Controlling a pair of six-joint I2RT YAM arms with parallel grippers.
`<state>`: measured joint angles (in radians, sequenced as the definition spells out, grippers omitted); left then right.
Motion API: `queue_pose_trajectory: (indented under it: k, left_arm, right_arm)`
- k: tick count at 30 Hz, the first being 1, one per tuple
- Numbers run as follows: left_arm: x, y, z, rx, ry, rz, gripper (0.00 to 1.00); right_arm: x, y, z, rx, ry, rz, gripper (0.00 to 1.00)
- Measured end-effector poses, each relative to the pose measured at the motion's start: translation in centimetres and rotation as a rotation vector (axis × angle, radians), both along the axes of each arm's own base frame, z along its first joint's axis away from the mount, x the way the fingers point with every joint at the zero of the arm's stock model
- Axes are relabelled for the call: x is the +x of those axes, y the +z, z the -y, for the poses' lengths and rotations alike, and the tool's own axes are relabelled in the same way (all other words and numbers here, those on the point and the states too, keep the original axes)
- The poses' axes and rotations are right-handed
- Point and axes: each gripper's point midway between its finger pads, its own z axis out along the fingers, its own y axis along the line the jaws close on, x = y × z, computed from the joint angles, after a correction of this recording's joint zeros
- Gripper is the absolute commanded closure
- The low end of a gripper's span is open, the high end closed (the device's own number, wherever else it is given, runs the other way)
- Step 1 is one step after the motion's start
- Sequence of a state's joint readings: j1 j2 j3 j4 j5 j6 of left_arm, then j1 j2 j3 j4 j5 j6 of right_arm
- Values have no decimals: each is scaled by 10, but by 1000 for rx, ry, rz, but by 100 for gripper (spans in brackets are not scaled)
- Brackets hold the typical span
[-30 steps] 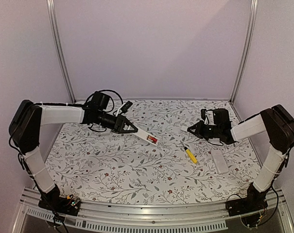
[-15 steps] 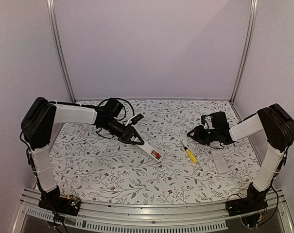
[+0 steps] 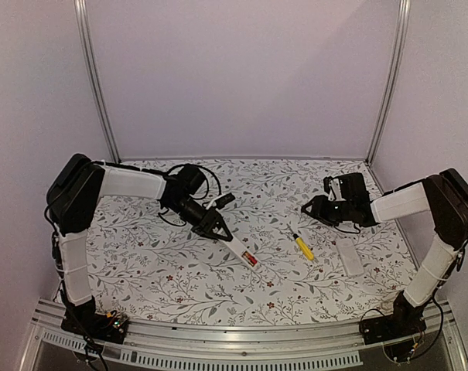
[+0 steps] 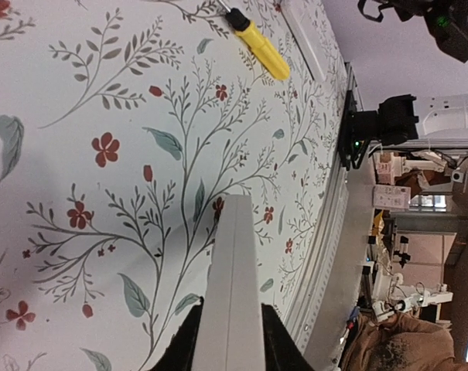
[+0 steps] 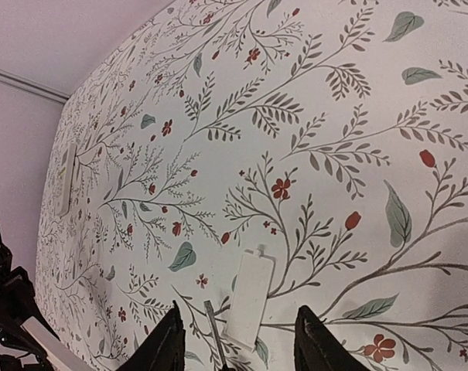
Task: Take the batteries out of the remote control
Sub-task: Place the battery cover at the center of the board, then place the remote control without the battery cover at the center of the board.
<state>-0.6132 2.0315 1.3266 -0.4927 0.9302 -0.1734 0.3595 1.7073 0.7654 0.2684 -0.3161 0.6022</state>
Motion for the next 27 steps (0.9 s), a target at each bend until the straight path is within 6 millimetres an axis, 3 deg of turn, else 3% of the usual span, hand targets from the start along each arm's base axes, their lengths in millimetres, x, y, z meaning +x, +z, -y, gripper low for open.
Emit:
queue_pose_trajectory:
  k: [4, 10, 15, 21, 27]
  left_arm:
    - [4, -9, -3, 47, 15, 23, 51]
    - [17, -27, -15, 165, 69, 85, 35]
    - [32, -30, -24, 245, 120, 168, 23]
    - [58, -11, -39, 334, 217, 345, 14]
    - [76, 29, -59, 340, 349, 519, 10]
  right_arm:
    - [-1, -1, 0, -5, 3, -3, 50]
    - [-2, 0, 1, -15, 12, 0, 43]
    - [-4, 4, 0, -19, 25, 10, 34]
    - [-9, 14, 2, -39, 50, 29, 26]
    - [-31, 27, -6, -116, 121, 52, 29]
